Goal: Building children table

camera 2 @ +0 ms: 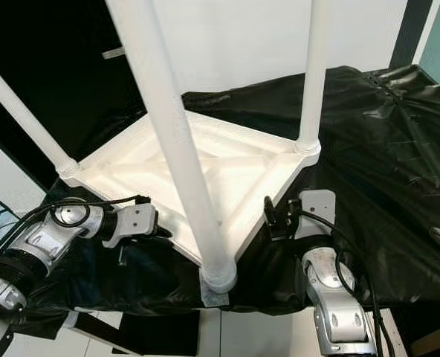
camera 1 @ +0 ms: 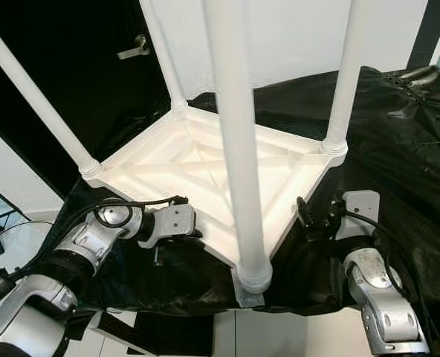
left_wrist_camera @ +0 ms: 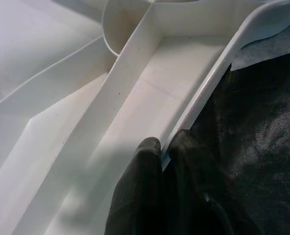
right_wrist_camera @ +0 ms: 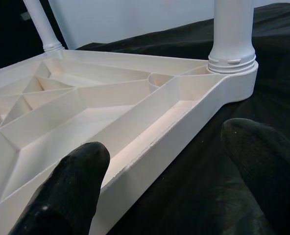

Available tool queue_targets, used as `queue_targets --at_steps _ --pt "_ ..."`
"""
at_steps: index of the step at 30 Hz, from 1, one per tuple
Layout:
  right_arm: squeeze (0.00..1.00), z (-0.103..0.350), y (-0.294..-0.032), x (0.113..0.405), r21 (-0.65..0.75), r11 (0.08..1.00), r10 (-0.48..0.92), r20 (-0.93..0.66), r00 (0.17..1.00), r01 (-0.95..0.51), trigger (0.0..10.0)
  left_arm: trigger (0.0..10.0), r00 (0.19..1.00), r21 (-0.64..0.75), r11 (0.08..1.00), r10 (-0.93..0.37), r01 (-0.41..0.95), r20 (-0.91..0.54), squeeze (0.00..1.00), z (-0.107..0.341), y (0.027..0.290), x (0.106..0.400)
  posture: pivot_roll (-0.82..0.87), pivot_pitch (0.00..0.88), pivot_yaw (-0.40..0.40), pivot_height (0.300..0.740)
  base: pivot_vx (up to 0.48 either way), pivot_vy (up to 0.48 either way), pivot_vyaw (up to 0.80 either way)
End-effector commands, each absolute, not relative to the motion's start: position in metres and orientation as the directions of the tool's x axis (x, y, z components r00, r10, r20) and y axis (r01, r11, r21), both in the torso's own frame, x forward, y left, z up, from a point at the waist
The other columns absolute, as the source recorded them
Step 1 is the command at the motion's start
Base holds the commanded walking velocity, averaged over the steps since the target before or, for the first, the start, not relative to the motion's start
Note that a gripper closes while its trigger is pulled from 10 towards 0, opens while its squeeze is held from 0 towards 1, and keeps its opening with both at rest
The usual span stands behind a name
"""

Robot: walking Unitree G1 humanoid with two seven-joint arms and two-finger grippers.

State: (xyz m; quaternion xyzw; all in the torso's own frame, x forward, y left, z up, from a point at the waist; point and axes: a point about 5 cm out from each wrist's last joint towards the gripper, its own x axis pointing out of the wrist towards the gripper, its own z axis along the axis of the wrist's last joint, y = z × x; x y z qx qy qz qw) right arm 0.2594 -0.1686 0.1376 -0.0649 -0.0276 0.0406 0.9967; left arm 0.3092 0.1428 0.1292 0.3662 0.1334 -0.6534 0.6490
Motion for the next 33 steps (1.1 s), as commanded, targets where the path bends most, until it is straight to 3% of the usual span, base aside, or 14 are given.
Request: queue_targets --at_steps 1,8,9,13,14,15,19,29,30,31,33 --pt "0.0 0.137 -0.164 0.261 -0.13 0.987 0.101 0.042 0.994 -0.095 10.0 0.0 0.032 0.194 -0.142 -0.724 0.971 -0.689 0.0 0.109 0.146 0.298 -0.12 0.0 0.148 0.74 0.0 0.0 0.0" --pt "0.0 0.136 -0.164 0.261 -0.128 0.987 0.104 0.037 0.994 -0.099 10.0 0.0 0.052 0.187 -0.099 -0.744 0.977 -0.666 0.0 0.105 0.148 0.29 -0.11 0.0 0.128 0.74 0.0 0.0 0.0" --pt "0.0 0.136 -0.164 0.261 -0.13 0.986 0.11 0.032 0.993 -0.105 10.0 10.0 0.058 0.189 -0.09 -0.753 0.978 -0.655 0.0 0.106 0.147 0.289 -0.1 0.0 0.118 0.74 0.0 0.0 0.0" --pt "0.0 0.135 -0.162 0.262 -0.133 0.983 0.132 0.027 0.991 -0.127 10.0 10.0 0.072 0.194 -0.072 -0.759 0.978 -0.647 0.0 0.108 0.144 0.291 -0.09 0.0 0.11 0.74 0.0 0.0 0.0" --pt "0.0 0.136 -0.16 0.262 -0.133 0.981 0.146 0.029 0.989 -0.141 10.0 10.0 0.087 0.204 -0.062 -0.758 0.977 -0.647 0.85 0.109 0.143 0.294 -0.09 0.0 0.108 0.74 0.0 0.0 0.0" --pt "0.0 0.137 -0.159 0.262 -0.133 0.979 0.157 0.031 0.987 -0.151 10.0 10.0 0.098 0.206 -0.048 -0.758 0.977 -0.644 1.0 0.109 0.142 0.296 -0.09 0.0 0.11 0.74 0.0 0.0 0.0" --pt "0.0 0.14 -0.157 0.259 -0.137 0.973 0.192 0.042 0.98 -0.185 10.0 10.0 0.121 0.234 -0.05 -0.741 0.971 -0.661 1.0 0.108 0.142 0.299 -0.11 0.0 0.126 0.74 0.0 0.0 0.0" --pt "0.0 0.137 -0.159 0.25 -0.15 0.969 0.204 0.03 0.979 -0.197 10.0 10.0 0.055 0.19 -0.065 -0.823 0.98 -0.565 1.0 0.13 0.143 0.292 -0.12 0.0 0.127 0.74 0.0 0.0 0.0" --pt "0.0 0.137 -0.159 0.249 -0.154 0.965 0.216 0.024 0.976 -0.21 10.0 10.0 0.038 0.186 -0.08 -0.831 0.979 -0.555 0.25 0.133 0.142 0.289 -0.11 0.0 0.119 0.74 0.0 0.0 0.0" --pt "0.0 0.136 -0.158 0.249 -0.159 0.962 0.227 0.019 0.974 -0.222 10.0 10.0 0.033 0.191 -0.088 -0.835 0.978 -0.549 0.02 0.135 0.141 0.288 -0.11 0.0 0.116 0.74 0.0 0.0 0.0" --pt "0.0 0.136 -0.158 0.249 -0.163 0.958 0.239 0.015 0.971 -0.234 10.0 10.0 0.039 0.204 -0.088 -0.837 0.975 -0.546 0.02 0.134 0.138 0.289 -0.11 0.0 0.114 0.74 0.0 0.0 0.0"
